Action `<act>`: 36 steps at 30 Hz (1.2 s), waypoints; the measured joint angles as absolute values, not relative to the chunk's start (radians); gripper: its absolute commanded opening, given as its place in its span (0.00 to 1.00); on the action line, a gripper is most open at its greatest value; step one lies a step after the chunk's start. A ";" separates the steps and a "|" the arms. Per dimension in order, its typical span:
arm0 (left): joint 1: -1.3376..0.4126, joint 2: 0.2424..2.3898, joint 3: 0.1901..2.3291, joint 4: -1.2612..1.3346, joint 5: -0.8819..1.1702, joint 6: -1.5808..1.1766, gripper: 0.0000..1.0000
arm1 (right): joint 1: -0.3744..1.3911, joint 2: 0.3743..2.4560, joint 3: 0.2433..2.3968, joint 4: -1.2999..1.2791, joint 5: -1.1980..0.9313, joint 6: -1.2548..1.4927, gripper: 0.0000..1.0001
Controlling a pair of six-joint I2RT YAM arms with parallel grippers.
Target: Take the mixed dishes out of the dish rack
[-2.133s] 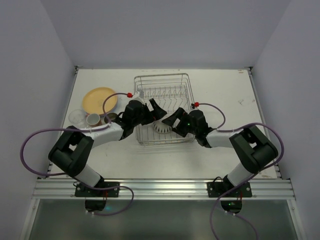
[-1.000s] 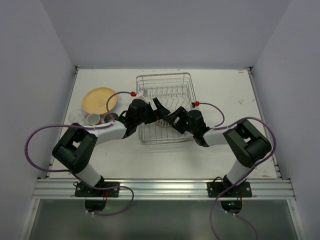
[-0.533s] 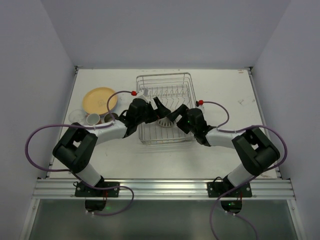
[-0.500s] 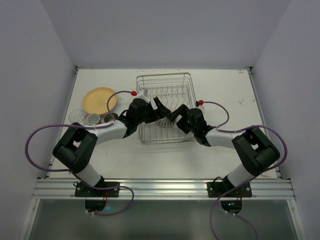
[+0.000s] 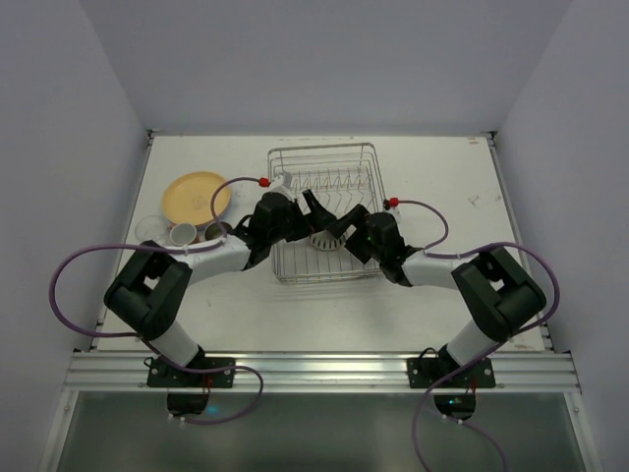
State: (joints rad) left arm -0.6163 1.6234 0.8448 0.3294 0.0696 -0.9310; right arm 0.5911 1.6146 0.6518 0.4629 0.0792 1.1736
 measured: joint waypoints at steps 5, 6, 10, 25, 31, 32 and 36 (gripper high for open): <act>-0.616 1.634 0.862 0.328 0.066 -0.925 1.00 | 0.591 1.620 0.653 0.464 0.082 1.188 0.92; -0.616 1.637 0.863 0.328 0.065 -0.924 1.00 | 0.591 1.627 0.657 0.465 0.081 1.193 0.92; -0.617 1.642 0.863 0.327 0.066 -0.925 1.00 | 0.594 1.656 0.680 0.467 0.080 1.211 0.92; -0.616 1.667 0.867 0.324 0.054 -0.923 1.00 | 0.638 1.665 0.677 0.483 0.204 1.261 0.60; -0.616 1.670 0.867 0.319 0.044 -0.920 1.00 | 0.661 1.642 0.677 0.482 0.276 1.266 0.10; -0.616 1.670 0.867 0.319 0.044 -0.920 1.00 | 0.664 1.641 0.677 0.481 0.284 1.261 0.02; -0.616 1.670 0.867 0.318 0.046 -0.920 1.00 | 0.677 1.631 0.677 0.476 0.319 1.230 0.00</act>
